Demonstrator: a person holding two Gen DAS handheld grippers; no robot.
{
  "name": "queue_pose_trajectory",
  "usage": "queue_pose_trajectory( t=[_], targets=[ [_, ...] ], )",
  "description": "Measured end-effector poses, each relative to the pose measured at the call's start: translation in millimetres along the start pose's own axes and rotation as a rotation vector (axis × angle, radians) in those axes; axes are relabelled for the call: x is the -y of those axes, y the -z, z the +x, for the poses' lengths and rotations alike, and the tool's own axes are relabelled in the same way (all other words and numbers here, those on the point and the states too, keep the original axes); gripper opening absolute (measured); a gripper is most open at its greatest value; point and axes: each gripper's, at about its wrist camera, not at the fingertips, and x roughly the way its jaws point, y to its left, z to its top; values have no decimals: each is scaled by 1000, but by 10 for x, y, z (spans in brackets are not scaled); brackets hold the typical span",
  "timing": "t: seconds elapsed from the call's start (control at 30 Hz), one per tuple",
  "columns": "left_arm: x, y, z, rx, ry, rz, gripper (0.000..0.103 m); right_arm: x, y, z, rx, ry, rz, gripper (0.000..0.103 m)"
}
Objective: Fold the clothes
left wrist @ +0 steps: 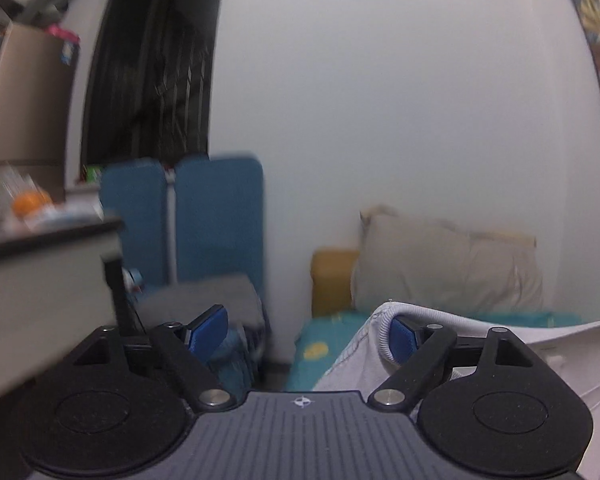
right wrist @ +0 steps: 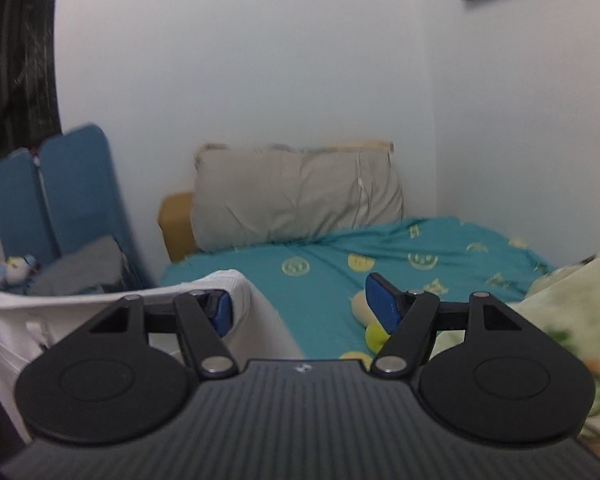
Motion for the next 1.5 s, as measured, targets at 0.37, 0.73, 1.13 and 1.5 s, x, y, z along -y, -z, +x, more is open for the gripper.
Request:
queue_pose_trajectory(
  t=[0.37, 0.73, 1.13, 1.5],
  targets=[
    [196, 1608, 1753, -373, 70, 64, 83, 106, 1292, 1853, -452, -229, 57, 80],
    [-70, 1167, 882, -393, 196, 65, 98, -25, 960, 919, -310, -310, 117, 82],
    [-565, 513, -1643, -155, 219, -14, 98, -10, 723, -1399, -155, -309, 47, 82],
    [-654, 80, -3003, -210, 194, -112, 101, 142, 650, -2675, -122, -268, 109, 82]
  ],
)
